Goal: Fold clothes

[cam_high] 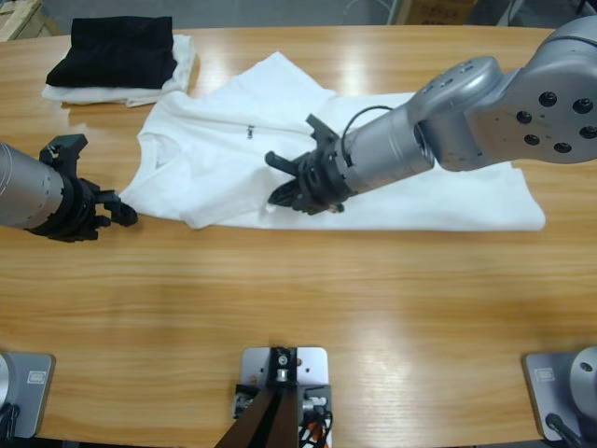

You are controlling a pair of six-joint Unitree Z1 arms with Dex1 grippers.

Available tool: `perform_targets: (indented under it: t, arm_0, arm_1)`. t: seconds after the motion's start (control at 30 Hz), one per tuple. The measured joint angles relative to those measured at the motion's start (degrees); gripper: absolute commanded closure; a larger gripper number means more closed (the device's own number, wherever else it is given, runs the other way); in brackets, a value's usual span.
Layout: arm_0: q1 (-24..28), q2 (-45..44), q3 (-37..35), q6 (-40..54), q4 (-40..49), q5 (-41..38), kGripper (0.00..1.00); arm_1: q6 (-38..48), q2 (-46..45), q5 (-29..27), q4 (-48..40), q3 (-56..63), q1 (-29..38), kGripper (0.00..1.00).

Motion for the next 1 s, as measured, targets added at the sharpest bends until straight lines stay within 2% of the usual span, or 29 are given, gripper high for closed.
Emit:
perform_targets:
  t: [0.43,0.47,0.5,0.53,0.57,0.7,0.87,0.9,0.93,0.97,1.0]
  arm_0:
    - [-1.9,0.0,0.5,-1.0,-0.4,-0.1,0.331]
    - [-1.9,0.0,0.5,-1.0,-0.4,-0.1,0.331]
    - [-1.9,0.0,0.5,-1.0,-0.4,-0.2,0.331]
    - [-2.0,0.0,0.5,-1.0,-0.4,-0.2,0.331]
    - [-2.0,0.0,0.5,-1.0,-0.4,-0.2,0.331]
    - [-2.0,0.0,0.5,-1.1,-0.5,-1.0,0.331]
    - [-2.1,0.0,0.5,-1.1,-2.0,-1.8,0.331]
    - [-2.1,-0.2,0.5,-1.1,-2.5,-1.9,0.331]
    - [-2.1,-0.4,0.5,-1.1,-3.3,-1.9,0.347]
    - [-2.1,-0.6,0.5,-1.1,-4.3,-1.9,0.408]
    - [-2.1,-0.9,0.5,-1.1,-5.2,-1.9,0.529]
  arm_1:
    - [2.0,0.1,3.7,0.8,0.7,-0.8,1.0]
    - [1.8,0.7,3.3,0.8,0.8,-0.8,0.911]
    - [1.5,1.4,2.6,0.6,0.8,-0.8,0.388]
    - [1.2,1.8,1.8,0.3,0.8,-0.8,0.031]
    - [0.8,2.0,1.0,0.0,0.8,-0.8,0.0]
    - [-0.8,2.2,-2.6,0.2,0.8,-0.8,0.0]
    - [-3.9,0.0,-8.1,6.7,0.7,-0.8,0.011]
    - [-4.8,-1.2,-9.5,8.4,0.8,-0.9,0.076]
    - [-6.1,-2.5,-10.9,9.8,0.7,-0.9,0.233]
    - [-7.4,-4.2,-11.9,11.2,0.7,-0.9,0.487]
    - [-9.2,-6.1,-12.5,12.3,0.6,-0.9,0.793]
